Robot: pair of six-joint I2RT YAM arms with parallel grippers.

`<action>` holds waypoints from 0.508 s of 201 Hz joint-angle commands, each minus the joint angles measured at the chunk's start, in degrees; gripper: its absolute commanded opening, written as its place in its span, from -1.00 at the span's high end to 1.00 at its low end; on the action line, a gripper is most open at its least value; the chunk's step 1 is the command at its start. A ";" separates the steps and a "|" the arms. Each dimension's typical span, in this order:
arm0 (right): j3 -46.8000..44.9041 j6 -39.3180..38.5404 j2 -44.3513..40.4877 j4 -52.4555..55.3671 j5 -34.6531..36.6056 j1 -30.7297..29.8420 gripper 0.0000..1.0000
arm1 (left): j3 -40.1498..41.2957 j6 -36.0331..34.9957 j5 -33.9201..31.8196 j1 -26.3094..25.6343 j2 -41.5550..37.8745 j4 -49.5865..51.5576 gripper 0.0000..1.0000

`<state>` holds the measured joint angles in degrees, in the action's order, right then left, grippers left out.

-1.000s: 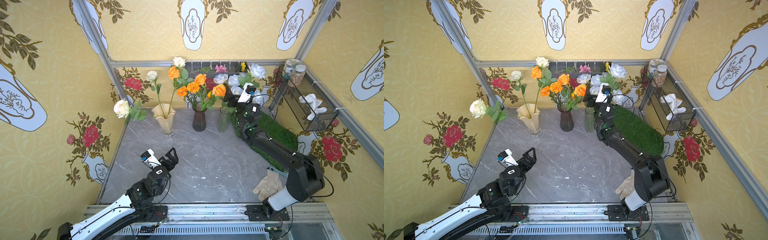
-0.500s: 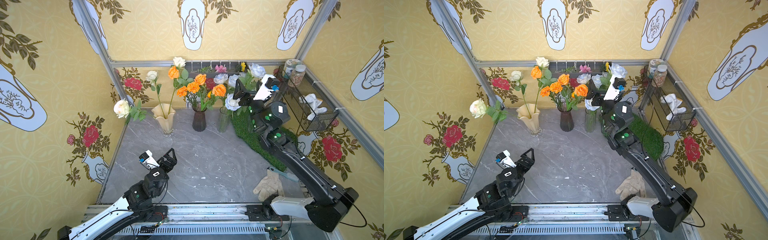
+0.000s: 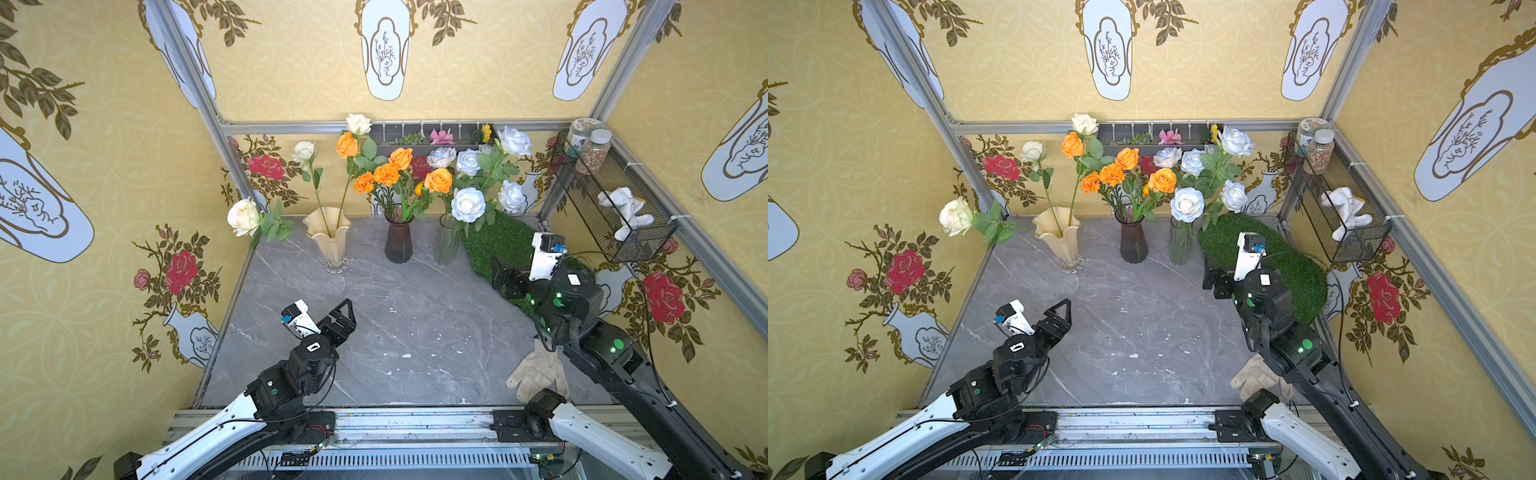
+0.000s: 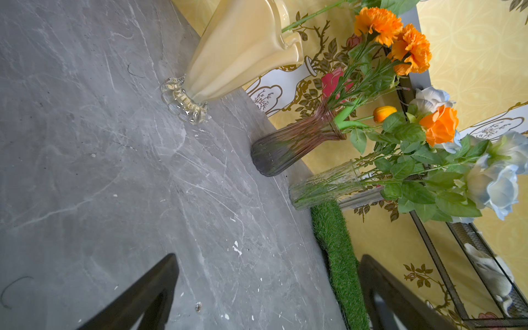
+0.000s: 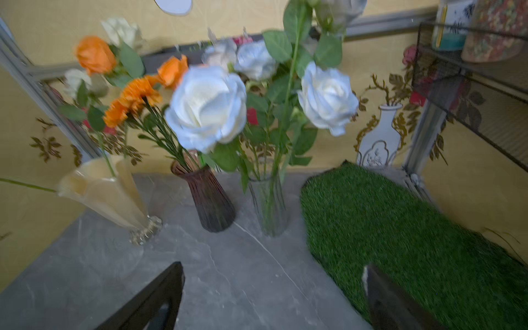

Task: Arrange the flowers in different vases according to their colors
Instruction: Reset both arms

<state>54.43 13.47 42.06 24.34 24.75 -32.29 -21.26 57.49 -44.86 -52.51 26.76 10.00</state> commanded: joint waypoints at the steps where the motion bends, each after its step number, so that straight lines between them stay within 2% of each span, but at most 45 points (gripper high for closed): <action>1: -4.40 3.20 -2.50 4.01 5.35 -0.05 -0.95 | -1.30 2.21 1.70 -0.02 0.48 3.69 -1.00; 35: -11.73 3.74 -4.72 0.00 17.23 0.02 -0.95 | -1.16 5.14 -0.48 0.02 0.76 3.80 -1.00; 59: -17.57 2.39 -3.54 -7.11 25.56 0.13 -0.95 | 0.19 3.54 -4.53 0.00 4.49 -5.15 -1.00; 77: -22.45 1.17 -0.93 -14.35 29.60 0.12 -0.95 | 0.85 -7.25 -7.14 -0.05 10.06 -15.82 -1.00; 102: -28.37 -2.12 2.15 -24.96 30.51 0.34 -0.95 | -4.66 -11.91 -18.31 0.24 17.38 -11.66 -1.00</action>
<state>30.24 14.81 42.19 14.11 49.71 -32.12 -22.55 54.43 -51.77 -52.53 39.59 3.01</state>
